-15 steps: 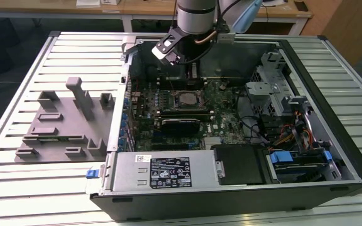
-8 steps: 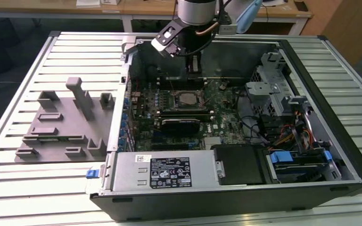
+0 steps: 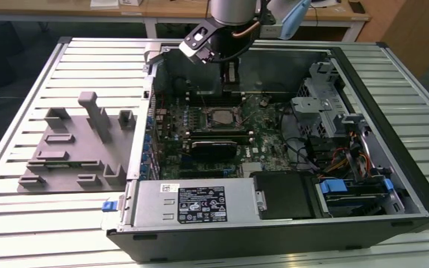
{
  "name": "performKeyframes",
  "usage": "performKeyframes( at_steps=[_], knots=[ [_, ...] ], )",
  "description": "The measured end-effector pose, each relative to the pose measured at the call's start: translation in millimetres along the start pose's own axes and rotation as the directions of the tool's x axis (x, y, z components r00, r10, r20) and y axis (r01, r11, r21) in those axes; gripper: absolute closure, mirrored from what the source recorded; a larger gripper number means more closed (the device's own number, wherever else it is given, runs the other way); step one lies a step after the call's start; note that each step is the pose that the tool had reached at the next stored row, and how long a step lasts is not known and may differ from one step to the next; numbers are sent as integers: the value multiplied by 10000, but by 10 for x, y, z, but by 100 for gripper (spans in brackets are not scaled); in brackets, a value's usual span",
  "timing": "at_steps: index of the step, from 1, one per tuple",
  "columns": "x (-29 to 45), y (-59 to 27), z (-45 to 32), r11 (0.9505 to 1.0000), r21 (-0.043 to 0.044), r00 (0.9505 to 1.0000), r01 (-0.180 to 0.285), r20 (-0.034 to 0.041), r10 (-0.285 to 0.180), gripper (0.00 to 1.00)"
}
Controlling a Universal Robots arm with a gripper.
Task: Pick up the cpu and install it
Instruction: 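Close the cpu cover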
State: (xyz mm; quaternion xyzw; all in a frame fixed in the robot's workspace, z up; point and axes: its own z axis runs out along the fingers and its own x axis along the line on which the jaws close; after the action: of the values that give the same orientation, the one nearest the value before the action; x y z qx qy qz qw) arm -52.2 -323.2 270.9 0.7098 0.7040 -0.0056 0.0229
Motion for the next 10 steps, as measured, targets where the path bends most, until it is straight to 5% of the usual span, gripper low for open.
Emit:
performKeyframes(
  at_steps=[10],
  knots=[
    [0,1,-2,10000,0,10000,0,1,0,89]
  ],
)
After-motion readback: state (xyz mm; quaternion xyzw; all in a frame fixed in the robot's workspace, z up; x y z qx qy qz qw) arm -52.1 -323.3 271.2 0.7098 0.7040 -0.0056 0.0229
